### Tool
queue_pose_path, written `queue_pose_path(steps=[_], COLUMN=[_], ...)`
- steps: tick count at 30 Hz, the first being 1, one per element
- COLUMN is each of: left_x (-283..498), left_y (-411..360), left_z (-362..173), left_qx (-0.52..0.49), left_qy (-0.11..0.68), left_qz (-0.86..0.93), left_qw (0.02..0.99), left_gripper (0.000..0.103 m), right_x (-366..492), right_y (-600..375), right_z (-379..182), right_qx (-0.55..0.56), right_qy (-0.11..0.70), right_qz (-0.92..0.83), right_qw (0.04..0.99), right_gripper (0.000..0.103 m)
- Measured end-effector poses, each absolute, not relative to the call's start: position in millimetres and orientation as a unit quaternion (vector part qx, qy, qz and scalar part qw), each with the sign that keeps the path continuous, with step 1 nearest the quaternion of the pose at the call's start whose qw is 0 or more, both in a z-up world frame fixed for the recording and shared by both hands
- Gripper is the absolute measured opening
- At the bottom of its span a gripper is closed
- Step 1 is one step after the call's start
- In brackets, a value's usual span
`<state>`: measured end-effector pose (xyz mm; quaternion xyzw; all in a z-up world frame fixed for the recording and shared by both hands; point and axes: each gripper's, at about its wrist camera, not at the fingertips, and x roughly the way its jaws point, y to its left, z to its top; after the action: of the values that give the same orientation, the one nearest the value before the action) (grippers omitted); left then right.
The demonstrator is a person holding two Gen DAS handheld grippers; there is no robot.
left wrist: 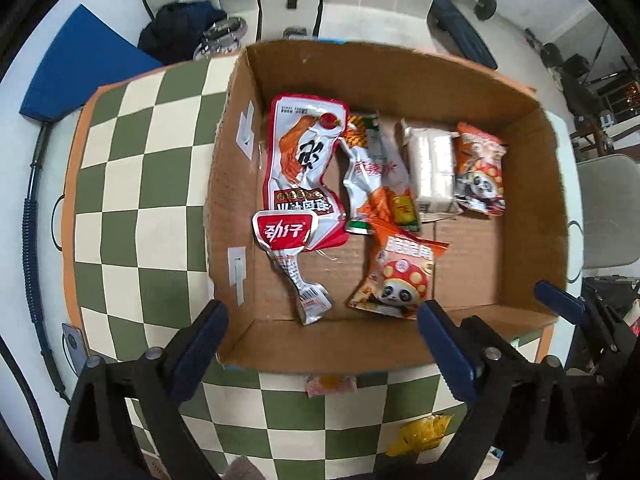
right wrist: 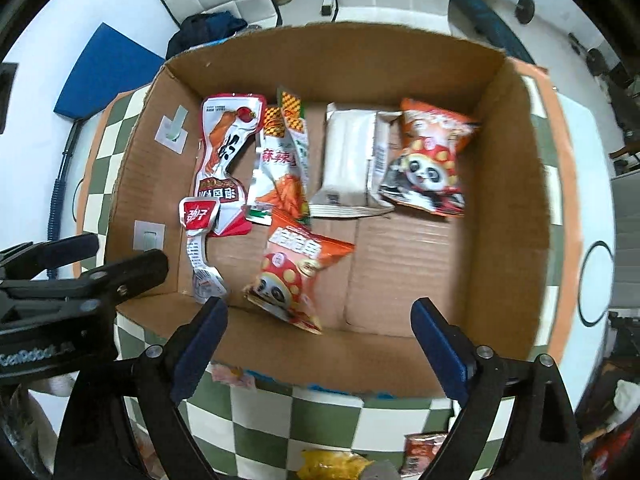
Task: Organize snacks
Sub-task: 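Withdraw both tools from the box toward the remaining snacks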
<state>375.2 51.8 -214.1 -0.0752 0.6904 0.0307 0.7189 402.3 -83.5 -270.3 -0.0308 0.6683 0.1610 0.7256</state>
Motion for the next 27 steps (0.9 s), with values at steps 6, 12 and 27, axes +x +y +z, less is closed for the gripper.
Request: queue_pose_path(steps=[6, 12, 27], left_x=[355.6, 332.8, 292.0], left_y=[48.6, 49.9, 42.4], left_z=[-186.0, -159.3, -121.4], left_qx=[-0.08, -0.081, -0.069], left_qy=[0.648, 0.617, 0.576], left_qz=[0.041, 0.05, 0.043], left_qw=[0.756, 0.781, 0.813], left_gripper=[0.097, 0.097, 0.099], right_x=[381.9, 357.2, 309.2], right_y=[-95.7, -113.1, -126.5], right_z=[-237.8, -198.2, -154.2], right_qx=[-0.021, -0.009, 0.006], right_qy=[0.639, 0.61, 0.573], right_qz=[0.155, 0.15, 0.148], right_qw=[0.753, 0.778, 0.806], right_gripper=[0.095, 0.096, 0.097])
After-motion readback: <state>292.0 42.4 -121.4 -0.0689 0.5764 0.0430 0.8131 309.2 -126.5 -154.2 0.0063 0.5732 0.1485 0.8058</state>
